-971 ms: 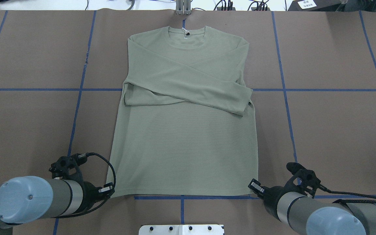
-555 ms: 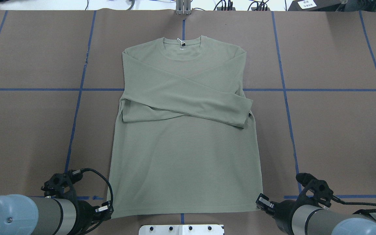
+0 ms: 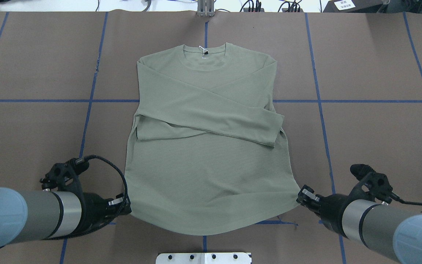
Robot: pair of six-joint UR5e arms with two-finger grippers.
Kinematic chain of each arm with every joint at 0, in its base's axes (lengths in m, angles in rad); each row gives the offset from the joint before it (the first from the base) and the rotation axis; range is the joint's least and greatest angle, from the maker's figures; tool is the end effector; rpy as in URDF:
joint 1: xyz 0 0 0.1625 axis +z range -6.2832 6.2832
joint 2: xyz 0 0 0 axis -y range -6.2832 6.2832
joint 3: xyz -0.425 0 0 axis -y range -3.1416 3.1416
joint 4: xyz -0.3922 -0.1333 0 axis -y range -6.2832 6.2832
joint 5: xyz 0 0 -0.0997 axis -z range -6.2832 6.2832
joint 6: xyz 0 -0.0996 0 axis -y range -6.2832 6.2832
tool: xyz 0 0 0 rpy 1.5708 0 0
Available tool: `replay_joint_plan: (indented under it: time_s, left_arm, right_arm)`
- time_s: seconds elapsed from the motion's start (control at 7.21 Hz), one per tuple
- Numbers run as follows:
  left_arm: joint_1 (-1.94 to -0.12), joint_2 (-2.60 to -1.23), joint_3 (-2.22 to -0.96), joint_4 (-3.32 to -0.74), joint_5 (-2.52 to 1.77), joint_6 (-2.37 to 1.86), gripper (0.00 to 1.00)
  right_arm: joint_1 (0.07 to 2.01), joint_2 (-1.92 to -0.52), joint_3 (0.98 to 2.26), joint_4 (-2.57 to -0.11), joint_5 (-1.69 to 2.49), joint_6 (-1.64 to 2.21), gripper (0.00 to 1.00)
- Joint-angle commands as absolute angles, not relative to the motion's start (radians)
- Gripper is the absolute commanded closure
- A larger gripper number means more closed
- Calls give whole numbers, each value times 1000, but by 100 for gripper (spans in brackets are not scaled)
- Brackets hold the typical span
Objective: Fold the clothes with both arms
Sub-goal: 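Lift the hem with both grippers and fold it toward the collar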
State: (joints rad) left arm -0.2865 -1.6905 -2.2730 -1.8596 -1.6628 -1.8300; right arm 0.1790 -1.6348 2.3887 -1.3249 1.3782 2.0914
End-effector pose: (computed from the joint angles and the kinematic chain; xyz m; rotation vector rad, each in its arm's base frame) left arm 0.3974 -0.2465 0.2519 -0.0678 1.1209 -0.4367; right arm -0.3614 -0.2202 0.2871 0.0044 -1.0374 0.7337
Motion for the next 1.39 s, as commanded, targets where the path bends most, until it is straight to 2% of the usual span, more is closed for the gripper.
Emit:
replay_joint_plan:
  time_s: [0.0,0.14,0.42,0.56,0.83,1.11,1.25]
  left_arm:
    - [-502,-1817,-2124,-1861,-1669,-1631,100]
    - [-581,-1862,-2032,-1867,-1669,-1565,100]
    - [-694,-1977,-1834,-1902,-1666,-1484,100]
    - [-737,-2009,-1731,-1993,-1664,-1477,100]
    - [-770,-2078,-1506,-2173,-1657,-1476,100]
    - [-775,-2144,-1419,-2181,-1603,-1476,100]
    - [-773,-2196,-1348,-2183,-1597,-1476,100]
  right_arm:
    - [358,-1387,2264,-1505,1382,1908,100]
    - [455,-1265,2123,-1523,1422,1849,100]
    - [668,-1125,1854,-1513,1562,1697,100]
    - [734,-1061,1742,-1506,1633,1643,100]
    - [799,-927,1443,-1345,1675,1620,100]
    - [802,-837,1280,-1302,1672,1611,100]
    - [804,-815,1238,-1301,1666,1602,100]
